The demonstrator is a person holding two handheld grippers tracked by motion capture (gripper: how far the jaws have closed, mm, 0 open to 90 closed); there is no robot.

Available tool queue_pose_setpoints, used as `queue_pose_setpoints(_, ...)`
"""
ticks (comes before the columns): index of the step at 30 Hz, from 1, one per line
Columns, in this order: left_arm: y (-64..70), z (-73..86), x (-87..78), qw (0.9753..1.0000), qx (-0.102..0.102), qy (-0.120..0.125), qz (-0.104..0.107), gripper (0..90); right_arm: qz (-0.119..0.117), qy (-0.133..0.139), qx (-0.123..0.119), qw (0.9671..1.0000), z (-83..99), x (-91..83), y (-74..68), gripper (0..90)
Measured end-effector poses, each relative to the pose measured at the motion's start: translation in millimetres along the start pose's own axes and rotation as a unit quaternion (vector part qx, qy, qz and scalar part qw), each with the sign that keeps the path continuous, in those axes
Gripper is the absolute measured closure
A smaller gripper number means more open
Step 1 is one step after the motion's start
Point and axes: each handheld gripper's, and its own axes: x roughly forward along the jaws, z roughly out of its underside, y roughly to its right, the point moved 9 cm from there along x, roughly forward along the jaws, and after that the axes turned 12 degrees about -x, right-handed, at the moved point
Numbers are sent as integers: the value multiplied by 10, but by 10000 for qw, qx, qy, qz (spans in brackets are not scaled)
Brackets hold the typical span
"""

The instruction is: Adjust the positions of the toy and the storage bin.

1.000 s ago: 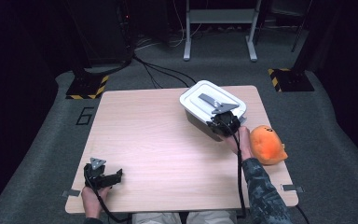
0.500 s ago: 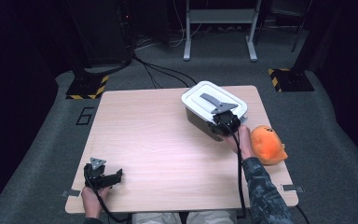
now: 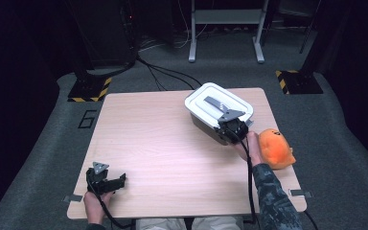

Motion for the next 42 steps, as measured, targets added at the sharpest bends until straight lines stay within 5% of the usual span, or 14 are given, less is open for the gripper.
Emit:
queue_pose_setpoints(8,-3,-1,-1,10000,13,-1,-7,83,28,39,338,9994,-48,-25,-39,724)
queue_pose_setpoints(23,0,0,0,10000,1,-1,-1,83,-49,87,436,9990,-76,-110,-189,728)
queue_pose_setpoints(27,0,0,-1,10000,6,-1,-2,83,-124,300,477,9983,-145,-208,-269,883)
queue_pose_setpoints(29,1,0,-1,10000,2,-1,1,84,-94,45,326,9994,-119,-198,-318,829)
queue_pose_setpoints(36,0,0,0,10000,4,1,0,84,-236,143,435,9987,-138,-185,-313,646)
queue_pose_setpoints(42,0,0,0,10000,4,1,0,84,90,157,763,9969,-171,-188,-18,503)
